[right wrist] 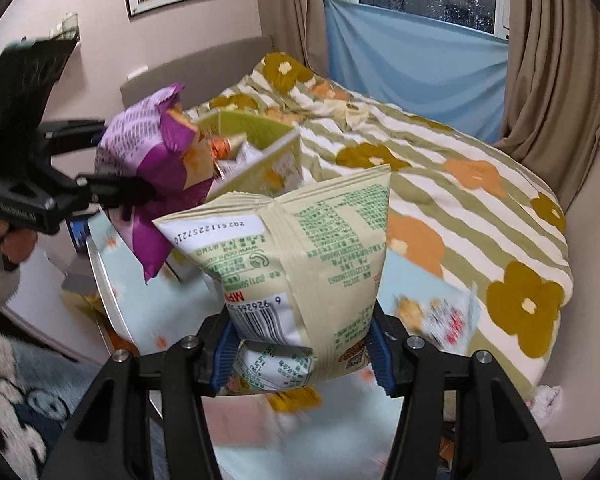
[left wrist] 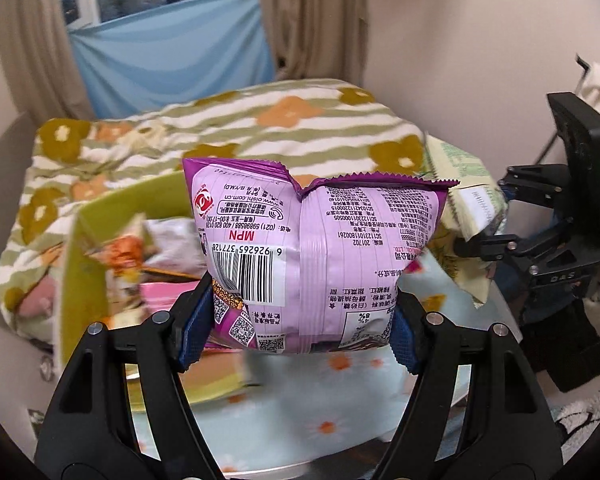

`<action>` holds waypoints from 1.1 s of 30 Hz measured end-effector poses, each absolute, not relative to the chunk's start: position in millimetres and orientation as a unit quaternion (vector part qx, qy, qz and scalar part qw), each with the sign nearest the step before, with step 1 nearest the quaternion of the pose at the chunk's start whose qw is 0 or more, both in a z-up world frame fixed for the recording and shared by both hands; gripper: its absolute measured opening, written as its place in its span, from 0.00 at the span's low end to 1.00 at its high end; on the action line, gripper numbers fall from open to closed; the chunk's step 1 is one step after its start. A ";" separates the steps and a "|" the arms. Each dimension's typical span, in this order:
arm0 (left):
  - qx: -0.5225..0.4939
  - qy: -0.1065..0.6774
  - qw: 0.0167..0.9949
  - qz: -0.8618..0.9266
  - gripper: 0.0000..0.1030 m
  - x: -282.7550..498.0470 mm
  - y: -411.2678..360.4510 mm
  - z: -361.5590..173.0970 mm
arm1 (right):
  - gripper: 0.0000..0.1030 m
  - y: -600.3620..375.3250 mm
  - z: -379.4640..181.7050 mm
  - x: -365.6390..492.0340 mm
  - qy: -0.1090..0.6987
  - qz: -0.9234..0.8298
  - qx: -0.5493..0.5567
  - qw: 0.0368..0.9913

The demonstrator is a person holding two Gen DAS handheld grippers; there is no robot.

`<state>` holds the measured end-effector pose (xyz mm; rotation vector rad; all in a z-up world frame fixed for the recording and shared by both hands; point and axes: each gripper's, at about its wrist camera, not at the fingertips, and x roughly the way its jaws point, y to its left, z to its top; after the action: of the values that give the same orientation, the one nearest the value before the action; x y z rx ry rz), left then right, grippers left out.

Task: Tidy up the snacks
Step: 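Carry both bags over the yellow box and open both tools to drop them inside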

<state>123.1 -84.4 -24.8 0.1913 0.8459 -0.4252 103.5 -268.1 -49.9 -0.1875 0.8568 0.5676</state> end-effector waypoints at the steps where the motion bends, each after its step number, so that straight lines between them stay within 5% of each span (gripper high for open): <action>1: 0.088 0.406 0.888 -0.197 0.70 126.0 -71.3 -21.8 | 0.50 -256.0 -44.8 108.0 0.407 0.271 -0.089 0.868; 12: 0.055 0.425 0.892 -0.145 0.70 189.9 57.5 -20.8 | 0.50 -123.3 -26.6 173.9 0.403 0.253 -0.038 0.879; 24: 0.048 0.507 0.846 -0.158 0.71 274.8 119.2 -95.9 | 0.50 -44.3 -61.9 235.8 0.444 0.188 0.027 0.876; 28: 0.059 0.501 0.846 -0.171 1.00 277.9 112.9 -103.4 | 0.50 -42.1 -70.8 242.6 0.458 0.171 0.042 0.871; 33: 0.075 0.495 0.850 -0.165 1.00 264.3 111.2 -101.2 | 0.50 -35.5 -71.0 246.0 0.465 0.162 0.020 0.870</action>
<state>264.3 111.2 -101.2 0.1590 1.0424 -0.3472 246.0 -35.5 -71.0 0.0421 0.9735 0.3380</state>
